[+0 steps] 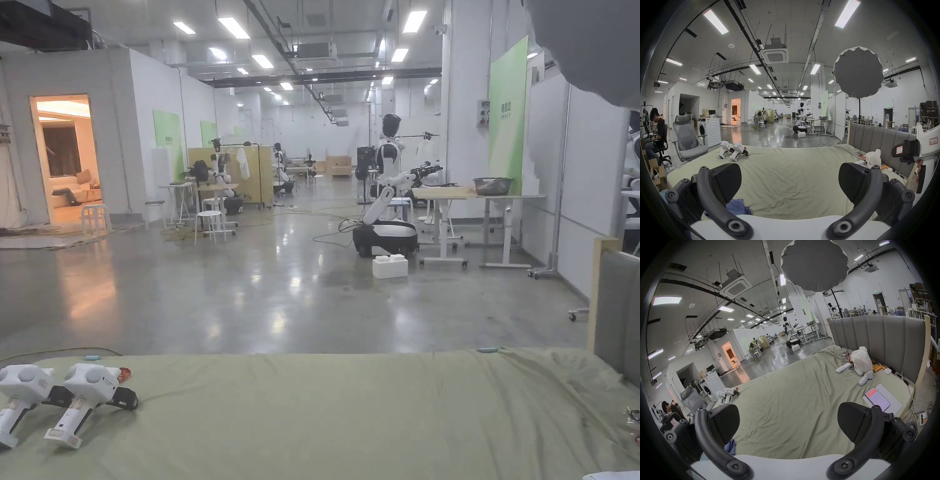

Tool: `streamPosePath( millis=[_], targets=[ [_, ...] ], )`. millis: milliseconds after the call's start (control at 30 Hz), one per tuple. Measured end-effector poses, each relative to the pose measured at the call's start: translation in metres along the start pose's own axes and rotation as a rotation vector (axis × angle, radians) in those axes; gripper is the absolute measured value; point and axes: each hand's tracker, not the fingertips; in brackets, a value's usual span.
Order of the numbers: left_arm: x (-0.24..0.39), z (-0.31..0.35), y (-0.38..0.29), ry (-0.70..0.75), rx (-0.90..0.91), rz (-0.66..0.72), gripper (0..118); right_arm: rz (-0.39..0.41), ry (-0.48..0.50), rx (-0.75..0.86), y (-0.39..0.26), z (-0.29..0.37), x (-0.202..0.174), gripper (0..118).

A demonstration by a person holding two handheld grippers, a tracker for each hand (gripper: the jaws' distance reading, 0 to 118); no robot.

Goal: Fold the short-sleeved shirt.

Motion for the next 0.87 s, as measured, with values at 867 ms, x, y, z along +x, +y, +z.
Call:
streamPosePath(
  millis=[867],
  targets=[
    [0.003, -0.025, -0.020, -0.010, 0.108, -0.062, 118, 0.395, 0.242, 0.172, -0.027, -0.029, -0.006, 118]
  ],
)
